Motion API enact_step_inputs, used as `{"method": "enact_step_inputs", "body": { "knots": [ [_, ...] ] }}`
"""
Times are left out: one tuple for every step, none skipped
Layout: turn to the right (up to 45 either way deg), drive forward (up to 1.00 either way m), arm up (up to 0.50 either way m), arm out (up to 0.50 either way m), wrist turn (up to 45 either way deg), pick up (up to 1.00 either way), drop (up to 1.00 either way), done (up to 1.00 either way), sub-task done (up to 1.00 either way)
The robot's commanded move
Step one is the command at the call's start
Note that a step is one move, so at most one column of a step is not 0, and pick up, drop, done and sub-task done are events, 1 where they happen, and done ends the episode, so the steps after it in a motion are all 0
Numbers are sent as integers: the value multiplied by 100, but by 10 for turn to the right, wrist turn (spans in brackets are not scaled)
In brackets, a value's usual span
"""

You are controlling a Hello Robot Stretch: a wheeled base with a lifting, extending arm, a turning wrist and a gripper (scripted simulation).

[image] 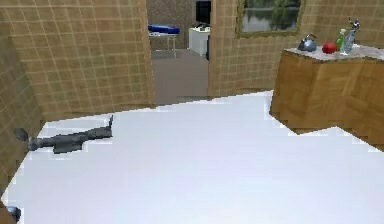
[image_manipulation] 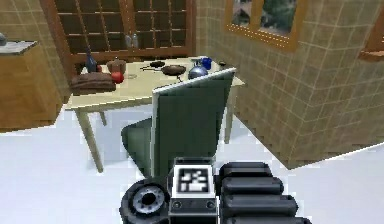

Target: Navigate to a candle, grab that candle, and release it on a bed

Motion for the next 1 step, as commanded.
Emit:
{"method": "enact_step_inputs", "body": {
  "knots": [
    [0, 100, 0, 0, 0, 0, 0, 0, 0]
  ]
}}
